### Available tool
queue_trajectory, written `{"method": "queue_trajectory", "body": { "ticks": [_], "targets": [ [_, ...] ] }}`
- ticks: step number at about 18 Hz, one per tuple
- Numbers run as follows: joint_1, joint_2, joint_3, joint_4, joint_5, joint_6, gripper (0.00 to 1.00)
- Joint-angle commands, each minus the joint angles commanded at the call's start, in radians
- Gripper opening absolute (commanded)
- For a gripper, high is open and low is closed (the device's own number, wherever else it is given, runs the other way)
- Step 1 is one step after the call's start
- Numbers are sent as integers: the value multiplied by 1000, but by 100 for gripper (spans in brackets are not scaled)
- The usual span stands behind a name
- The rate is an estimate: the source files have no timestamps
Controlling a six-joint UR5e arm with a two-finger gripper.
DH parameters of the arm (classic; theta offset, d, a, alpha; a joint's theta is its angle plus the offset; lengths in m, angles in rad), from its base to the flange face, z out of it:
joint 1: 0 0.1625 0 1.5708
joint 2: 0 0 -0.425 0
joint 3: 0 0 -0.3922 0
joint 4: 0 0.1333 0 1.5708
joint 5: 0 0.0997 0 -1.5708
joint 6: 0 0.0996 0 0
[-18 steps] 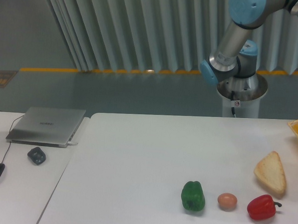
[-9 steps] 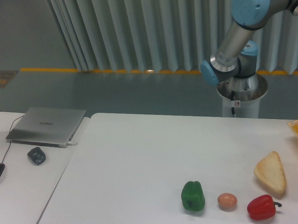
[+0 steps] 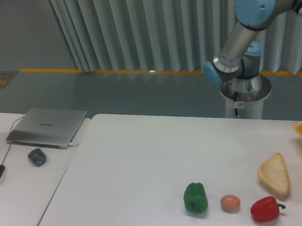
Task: Place the yellow pepper on the table
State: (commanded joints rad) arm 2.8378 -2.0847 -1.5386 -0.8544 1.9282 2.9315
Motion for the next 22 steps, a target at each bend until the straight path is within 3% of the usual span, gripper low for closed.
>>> {"method": "queue_trajectory", "body": {
  "ticks": [6, 8, 10, 11, 17, 20, 22],
  "targets": [
    [-1, -3, 0, 2, 0, -26, 99],
    [-3, -2, -9, 0, 1, -69, 81],
    [-6, 6, -26, -3, 3, -150, 51],
    [-8, 8, -26, -6, 6, -170, 45],
    [-11, 23, -17, -15, 14, -184, 42],
    [-29, 46, 4, -81, 15, -227, 42],
    [-35, 52, 40, -155, 15, -244, 42]
  ]
}}
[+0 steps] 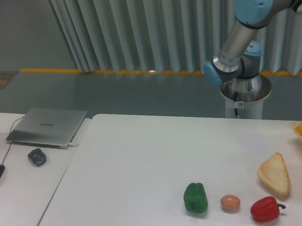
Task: Place the yellow pepper on the table
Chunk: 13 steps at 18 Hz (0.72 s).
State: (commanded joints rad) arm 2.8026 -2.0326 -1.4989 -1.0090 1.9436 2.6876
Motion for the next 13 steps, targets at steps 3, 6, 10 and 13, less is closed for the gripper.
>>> {"method": "queue_trajectory", "body": {
  "ticks": [3, 6, 10, 13],
  "targets": [
    [0, 9, 22, -45, -12, -8, 42],
    [3, 29, 34, -112, -61, -70, 42],
    [-26, 80, 43, -281, -219, -294, 42],
    [-60, 112, 45, -359, -288, -449, 42]
  ]
}}
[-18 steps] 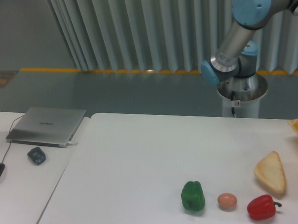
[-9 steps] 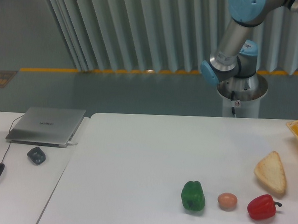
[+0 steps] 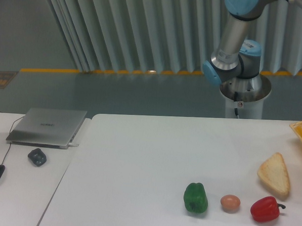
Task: Place the yellow pepper on the table
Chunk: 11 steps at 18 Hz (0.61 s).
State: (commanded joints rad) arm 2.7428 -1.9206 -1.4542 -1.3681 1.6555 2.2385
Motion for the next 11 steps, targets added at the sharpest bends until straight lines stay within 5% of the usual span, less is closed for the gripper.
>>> {"method": "queue_trajectory", "body": {
  "ticks": [3, 11],
  "targets": [
    [2, 20, 0, -45, -138, -85, 42],
    [-107, 23, -5, -49, -163, -411, 42]
  ]
}}
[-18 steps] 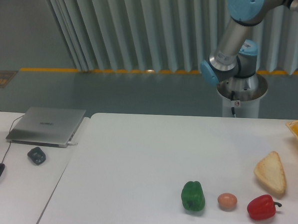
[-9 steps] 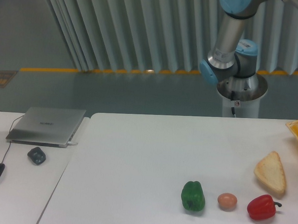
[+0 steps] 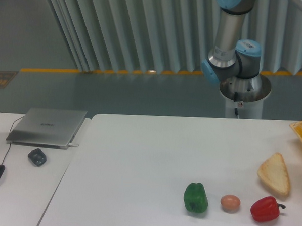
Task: Place the yellow pepper on the table
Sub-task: 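Lower the yellow bell pepper onto the table beside the bread, then open the gripper to release the yellow bell pepper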
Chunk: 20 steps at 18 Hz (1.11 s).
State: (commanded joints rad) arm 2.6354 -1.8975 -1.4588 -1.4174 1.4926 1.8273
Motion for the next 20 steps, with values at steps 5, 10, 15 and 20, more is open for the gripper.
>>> {"method": "queue_trajectory", "body": {
  "ticks": [5, 10, 15, 20],
  "targets": [
    [-44, -18, -2, 101, -43, -234, 42],
    [-80, -47, -8, 247, -40, -450, 42],
    [-84, -87, -9, 293, -37, -460, 42],
    [-83, -127, -9, 341, -28, -460, 45]
  ]
}}
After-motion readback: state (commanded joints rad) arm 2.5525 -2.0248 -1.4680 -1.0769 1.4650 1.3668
